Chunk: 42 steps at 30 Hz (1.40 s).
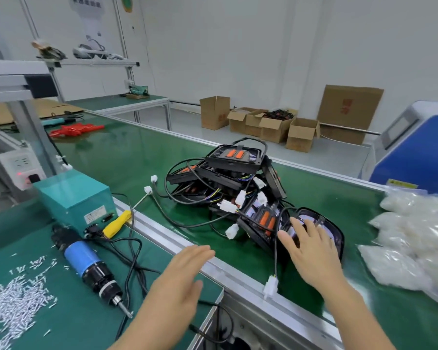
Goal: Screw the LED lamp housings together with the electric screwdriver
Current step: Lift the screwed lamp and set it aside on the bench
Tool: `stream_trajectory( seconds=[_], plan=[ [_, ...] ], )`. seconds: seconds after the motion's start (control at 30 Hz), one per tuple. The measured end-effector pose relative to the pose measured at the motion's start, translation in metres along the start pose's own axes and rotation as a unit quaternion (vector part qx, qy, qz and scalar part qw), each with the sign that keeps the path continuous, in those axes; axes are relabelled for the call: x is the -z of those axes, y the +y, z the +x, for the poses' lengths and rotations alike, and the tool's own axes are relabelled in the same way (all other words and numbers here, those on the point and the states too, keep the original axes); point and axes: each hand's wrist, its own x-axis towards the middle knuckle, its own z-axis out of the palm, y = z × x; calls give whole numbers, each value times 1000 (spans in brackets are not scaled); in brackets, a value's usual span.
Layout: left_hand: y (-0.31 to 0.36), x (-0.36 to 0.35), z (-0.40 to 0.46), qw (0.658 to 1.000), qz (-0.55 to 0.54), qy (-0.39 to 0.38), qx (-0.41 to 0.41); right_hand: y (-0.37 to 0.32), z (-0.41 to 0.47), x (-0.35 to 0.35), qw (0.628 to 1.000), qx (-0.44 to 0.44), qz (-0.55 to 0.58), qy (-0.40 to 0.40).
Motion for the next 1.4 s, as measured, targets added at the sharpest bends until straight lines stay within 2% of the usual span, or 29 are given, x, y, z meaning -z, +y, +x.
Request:
stream_trajectory(
  seconds=[0.27, 0.37, 0.53, 0.7, 0.87, 1.13, 1.27, 1.4],
  plan=[
    [-26, 35, -27, 995, -8, 94, 25, -11, 3, 9, 998, -28, -23, -44],
    [-36, 52, -41, 991, -7, 123, 52, -31, -1, 15, 999, -20, -28, -15],
    [-51, 78, -72, 981, -9, 168, 99, -102, -31, 26, 993, 111, 16, 35],
    [-67, 104, -111, 962, 8, 233, 141, -184, -72, 13, 958, 284, 35, -10],
    [-87, 124, -150, 940, 41, 275, 198, -257, -104, -14, 913, 398, 62, -67],
    [-128, 162, -203, 874, 107, 372, 293, -335, -142, -57, 858, 486, 51, -158],
    [-158, 186, -210, 824, 181, 417, 339, -368, -160, -81, 829, 526, 19, -190],
    [-190, 218, -204, 802, 278, 390, 356, -399, -171, -101, 807, 550, -11, -212]
  ],
)
